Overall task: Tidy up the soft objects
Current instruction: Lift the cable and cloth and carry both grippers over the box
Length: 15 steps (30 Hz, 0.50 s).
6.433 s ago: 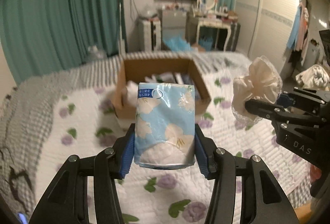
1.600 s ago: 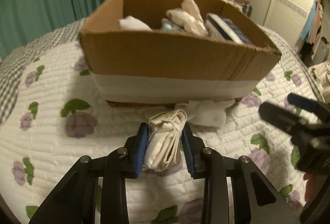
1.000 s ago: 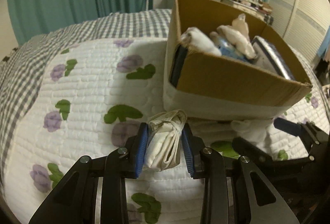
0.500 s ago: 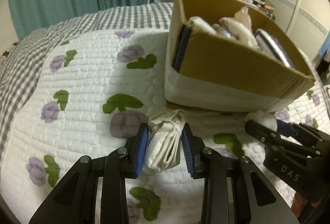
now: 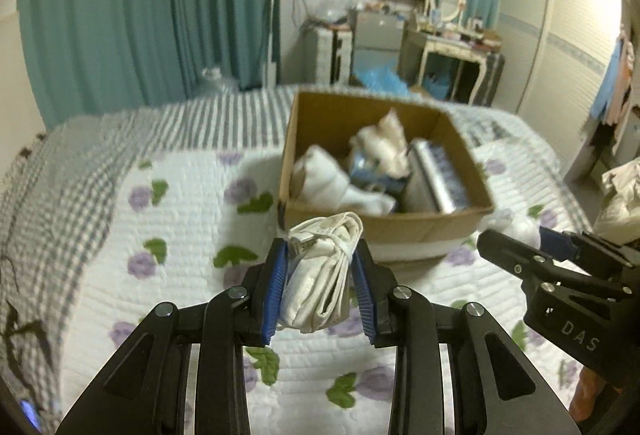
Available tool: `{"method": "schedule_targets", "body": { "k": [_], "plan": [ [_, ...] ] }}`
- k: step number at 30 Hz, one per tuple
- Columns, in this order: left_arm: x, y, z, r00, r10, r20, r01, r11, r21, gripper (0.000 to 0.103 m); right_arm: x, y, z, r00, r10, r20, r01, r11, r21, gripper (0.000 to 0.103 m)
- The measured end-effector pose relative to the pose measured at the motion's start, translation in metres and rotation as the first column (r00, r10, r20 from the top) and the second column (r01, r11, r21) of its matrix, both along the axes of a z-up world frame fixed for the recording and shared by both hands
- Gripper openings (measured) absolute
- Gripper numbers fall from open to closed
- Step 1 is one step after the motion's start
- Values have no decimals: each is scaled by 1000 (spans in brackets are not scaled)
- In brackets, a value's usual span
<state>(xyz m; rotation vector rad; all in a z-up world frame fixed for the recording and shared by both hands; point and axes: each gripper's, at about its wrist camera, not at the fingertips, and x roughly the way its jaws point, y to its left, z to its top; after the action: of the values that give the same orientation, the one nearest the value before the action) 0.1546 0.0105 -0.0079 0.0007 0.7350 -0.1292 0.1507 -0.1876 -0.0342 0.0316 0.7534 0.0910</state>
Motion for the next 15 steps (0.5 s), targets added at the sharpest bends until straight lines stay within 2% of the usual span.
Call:
{"method": "schedule_targets", "body": {
  "k": [7, 15],
  "plan": [
    [-28, -8, 54, 995, -22, 100, 22, 1000, 0, 31, -45, 19, 66, 992, 41, 122, -35, 998, -43, 43],
    [-44, -18, 88, 984, -57, 169, 57, 998, 6, 31, -79, 34, 122, 970, 81, 228, -60, 993, -99, 43]
  ]
}}
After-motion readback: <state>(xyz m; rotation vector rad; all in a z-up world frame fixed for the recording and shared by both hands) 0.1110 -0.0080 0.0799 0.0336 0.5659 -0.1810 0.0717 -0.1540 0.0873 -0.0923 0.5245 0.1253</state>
